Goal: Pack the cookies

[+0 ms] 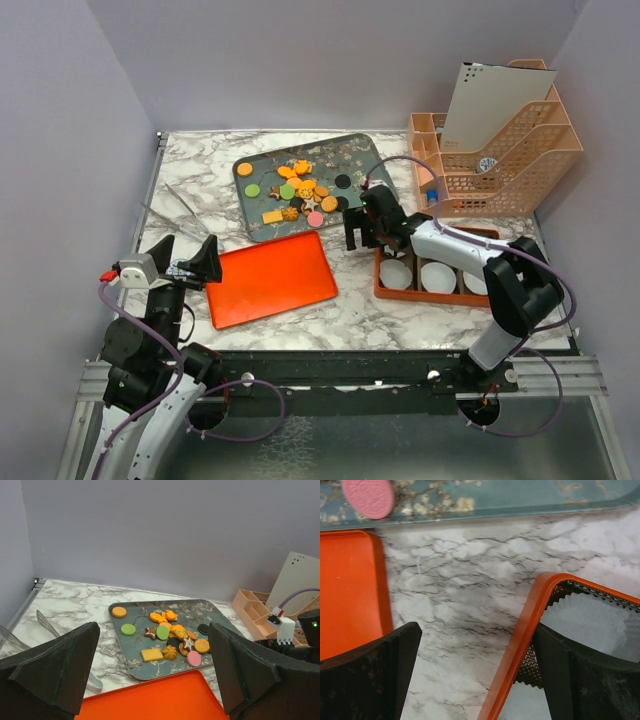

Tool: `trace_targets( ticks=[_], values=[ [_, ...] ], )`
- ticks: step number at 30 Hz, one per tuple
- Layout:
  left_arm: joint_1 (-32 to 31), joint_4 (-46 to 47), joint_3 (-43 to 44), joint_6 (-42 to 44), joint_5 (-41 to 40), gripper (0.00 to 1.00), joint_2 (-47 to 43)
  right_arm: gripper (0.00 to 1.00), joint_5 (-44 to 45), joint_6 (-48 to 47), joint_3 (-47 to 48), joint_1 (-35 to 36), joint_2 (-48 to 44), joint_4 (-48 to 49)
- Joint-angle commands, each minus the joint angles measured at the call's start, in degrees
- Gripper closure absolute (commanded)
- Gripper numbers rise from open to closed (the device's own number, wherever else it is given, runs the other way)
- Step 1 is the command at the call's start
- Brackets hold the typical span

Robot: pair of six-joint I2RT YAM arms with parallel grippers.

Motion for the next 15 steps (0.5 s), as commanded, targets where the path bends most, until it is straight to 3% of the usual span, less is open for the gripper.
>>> trace_targets(
  ticks=[1, 9, 15],
  values=[
    [-0.2, 0.01, -0.32, 0.67, 1.58, 0.01, -1.17, 0.0, -2.31, 0.94, 4.27, 4.27, 3.45, 1.52],
    [-0.2, -0.01, -0.3, 0.58, 1.58, 0.01, -1.5, 0.0, -4.36, 2.02, 8.5, 10.17, 6.42, 1.17],
    [-0.2, -0.01, -0.39, 0.58, 1.37, 0.01, -1.14, 0.0, -5.66, 2.25, 6.92, 11.18, 2.16, 1.87]
  ],
)
